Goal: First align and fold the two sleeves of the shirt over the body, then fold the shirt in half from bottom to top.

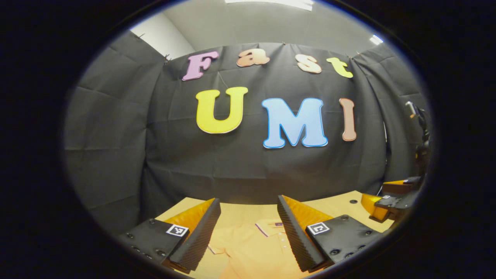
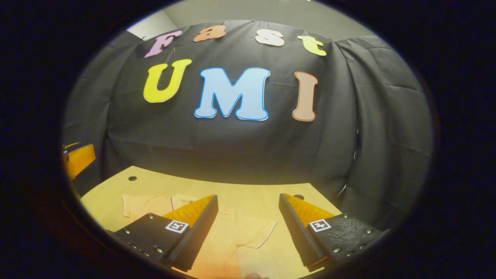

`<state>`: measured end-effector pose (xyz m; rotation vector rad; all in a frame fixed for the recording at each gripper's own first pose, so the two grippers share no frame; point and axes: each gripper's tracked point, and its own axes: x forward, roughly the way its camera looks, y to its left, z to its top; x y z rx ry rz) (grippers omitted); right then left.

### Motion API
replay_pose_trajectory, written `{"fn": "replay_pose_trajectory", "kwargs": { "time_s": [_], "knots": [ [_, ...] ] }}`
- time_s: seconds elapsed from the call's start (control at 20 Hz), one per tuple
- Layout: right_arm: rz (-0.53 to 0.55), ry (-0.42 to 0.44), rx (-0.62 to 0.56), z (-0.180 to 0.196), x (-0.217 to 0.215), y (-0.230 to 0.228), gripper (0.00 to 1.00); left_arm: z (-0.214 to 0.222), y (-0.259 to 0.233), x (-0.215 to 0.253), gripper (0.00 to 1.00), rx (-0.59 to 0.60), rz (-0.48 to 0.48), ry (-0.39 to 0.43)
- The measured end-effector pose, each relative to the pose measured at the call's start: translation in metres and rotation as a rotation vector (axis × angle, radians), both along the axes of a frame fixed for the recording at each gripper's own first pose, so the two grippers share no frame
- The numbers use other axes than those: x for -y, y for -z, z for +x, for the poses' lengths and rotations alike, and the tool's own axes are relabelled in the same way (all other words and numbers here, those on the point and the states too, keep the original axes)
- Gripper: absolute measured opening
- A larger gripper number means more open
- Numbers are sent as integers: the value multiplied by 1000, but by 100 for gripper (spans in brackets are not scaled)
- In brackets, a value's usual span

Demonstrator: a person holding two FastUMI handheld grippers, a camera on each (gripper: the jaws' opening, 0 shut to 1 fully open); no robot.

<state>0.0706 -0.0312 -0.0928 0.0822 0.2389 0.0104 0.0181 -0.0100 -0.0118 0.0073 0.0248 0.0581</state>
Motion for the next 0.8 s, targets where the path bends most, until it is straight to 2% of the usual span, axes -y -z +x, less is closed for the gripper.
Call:
{"fn": "replay_pose_trajectory", "kwargs": {
  "time_s": [0.4, 0.8],
  "knots": [
    [-18, -34, -150, 51, 7, 69, 98, -3, 15, -1, 96, -30, -43, -35],
    [7, -22, -296, 79, 13, 130, 98, -18, 13, 5, 95, -33, -11, -56]
  ]
}}
